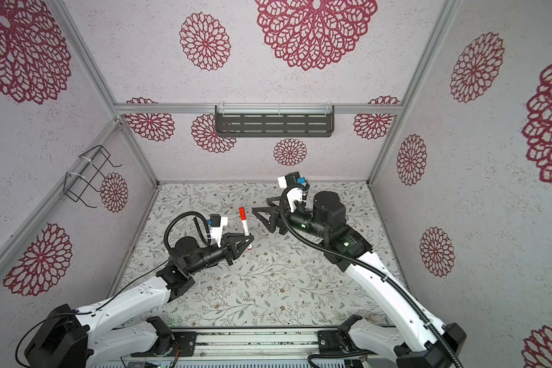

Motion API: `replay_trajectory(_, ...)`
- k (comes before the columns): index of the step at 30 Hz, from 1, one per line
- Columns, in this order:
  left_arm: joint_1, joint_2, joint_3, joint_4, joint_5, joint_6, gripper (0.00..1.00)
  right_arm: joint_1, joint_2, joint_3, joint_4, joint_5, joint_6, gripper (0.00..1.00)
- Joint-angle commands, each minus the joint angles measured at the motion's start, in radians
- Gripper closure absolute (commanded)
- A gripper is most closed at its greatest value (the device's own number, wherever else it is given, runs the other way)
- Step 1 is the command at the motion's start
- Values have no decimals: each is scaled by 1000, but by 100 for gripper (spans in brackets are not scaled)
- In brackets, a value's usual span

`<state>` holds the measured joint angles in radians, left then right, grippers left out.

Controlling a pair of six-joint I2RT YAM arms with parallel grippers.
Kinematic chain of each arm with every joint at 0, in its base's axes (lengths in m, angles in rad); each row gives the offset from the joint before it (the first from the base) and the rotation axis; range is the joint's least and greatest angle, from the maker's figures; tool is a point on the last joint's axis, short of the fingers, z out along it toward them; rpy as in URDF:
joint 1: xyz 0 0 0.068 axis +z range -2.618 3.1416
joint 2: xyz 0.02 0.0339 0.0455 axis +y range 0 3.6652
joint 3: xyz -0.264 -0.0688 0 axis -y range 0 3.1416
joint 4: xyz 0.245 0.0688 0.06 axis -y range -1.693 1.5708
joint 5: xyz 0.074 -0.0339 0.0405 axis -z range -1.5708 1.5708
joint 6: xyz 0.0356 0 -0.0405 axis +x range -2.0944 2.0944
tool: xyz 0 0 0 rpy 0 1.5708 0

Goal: Insert the pens into the pen caps
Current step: 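Grasp the capped white marker with the right gripper from the left gripper, then carry the capped marker to the highlighters while the left gripper opens and withdraws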

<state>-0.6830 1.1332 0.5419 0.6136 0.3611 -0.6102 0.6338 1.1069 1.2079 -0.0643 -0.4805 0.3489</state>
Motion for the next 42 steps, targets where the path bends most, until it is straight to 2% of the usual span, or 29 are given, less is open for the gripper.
replay_trajectory(1, -4, -15, 17, 41, 20, 12, 100, 3, 25, -21, -21, -44, -39, 32)
replay_trajectory(7, -10, -12, 19, 52, 13, 9, 100, 4, 47, -49, 24, -128, -27, 47)
replay_trajectory(17, -20, -7, 35, 38, 7, 10, 100, 15, 111, -76, 95, -206, 5, 55)
replay_trajectory(25, -23, 4, 42, 44, 11, 10, 100, 33, 171, -79, 101, -210, 3, 57)
replay_trajectory(33, -24, 7, 35, 57, 10, 6, 100, 40, 191, -88, 120, -222, 20, 79)
replay_trajectory(38, -24, 19, 45, 57, 21, 5, 100, 40, 200, -99, 156, -239, 45, 81)
replay_trajectory(42, -24, 20, 46, 56, 19, -1, 99, 39, 204, -95, 142, -208, 45, 86)
